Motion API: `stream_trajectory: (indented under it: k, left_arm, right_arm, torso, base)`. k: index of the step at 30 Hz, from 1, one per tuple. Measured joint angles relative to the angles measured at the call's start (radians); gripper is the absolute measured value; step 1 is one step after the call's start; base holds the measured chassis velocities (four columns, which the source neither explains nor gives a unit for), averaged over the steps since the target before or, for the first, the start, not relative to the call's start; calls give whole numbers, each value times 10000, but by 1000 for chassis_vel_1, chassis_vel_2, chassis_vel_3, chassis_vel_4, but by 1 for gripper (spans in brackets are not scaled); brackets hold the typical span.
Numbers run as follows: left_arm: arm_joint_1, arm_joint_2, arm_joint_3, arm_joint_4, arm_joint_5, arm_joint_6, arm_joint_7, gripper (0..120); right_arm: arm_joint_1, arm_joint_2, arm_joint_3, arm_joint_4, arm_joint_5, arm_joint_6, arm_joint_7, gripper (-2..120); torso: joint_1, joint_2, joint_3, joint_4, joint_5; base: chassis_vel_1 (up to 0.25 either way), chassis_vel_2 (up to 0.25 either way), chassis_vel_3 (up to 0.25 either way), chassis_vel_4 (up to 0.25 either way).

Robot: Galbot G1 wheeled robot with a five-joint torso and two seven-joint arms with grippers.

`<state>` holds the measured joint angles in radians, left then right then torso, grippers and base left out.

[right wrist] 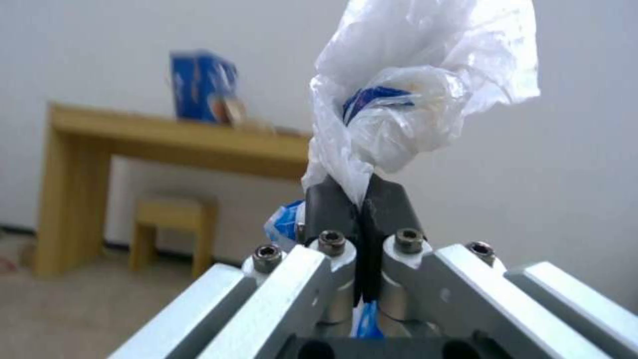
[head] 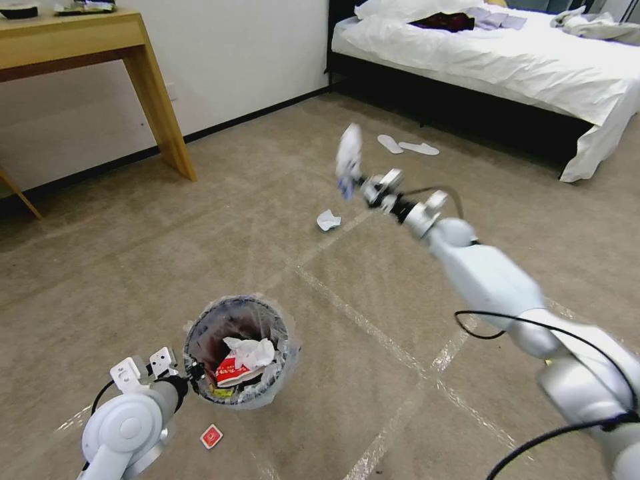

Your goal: Pick up the trash bin and place the garbage on the floor into it.

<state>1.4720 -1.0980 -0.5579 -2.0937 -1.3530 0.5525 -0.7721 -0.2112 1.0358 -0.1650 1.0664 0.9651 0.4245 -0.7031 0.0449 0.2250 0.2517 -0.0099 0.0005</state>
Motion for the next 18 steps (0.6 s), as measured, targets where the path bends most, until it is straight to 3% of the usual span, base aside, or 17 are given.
stream_trajectory:
  k: [8, 11, 13, 18]
  left_arm:
    - [52, -134, -34, -60, 4, 3, 9, 0]
    - [61, -146, -49, -80, 10, 3, 9, 0]
    - [109, -195, -120, -158, 21, 5, 16, 0]
    - [166, -225, -188, -208, 39, 5, 15, 0]
  right_arm:
    - [-760, -761, -291, 2797, 788, -45, -576, 0]
    - [-821, -792, -453, 2987, 788, -31, -734, 0]
    - [-1000, -783, -1041, 3235, 572, 77, -1493, 0]
    - [-1290, -662, -1502, 3408, 312, 229, -1773, 0]
  torso:
    - [-3, 0, -1, 13, -4]
    - [-2, 0, 0, 12, -2]
    - [-2, 1, -1, 10, -3]
    - [-2, 0, -1, 10, -3]
  base:
    - [0, 0, 0, 0]
    - [0, 0, 0, 0]
    - [0, 0, 0, 0]
    - [0, 0, 0, 0]
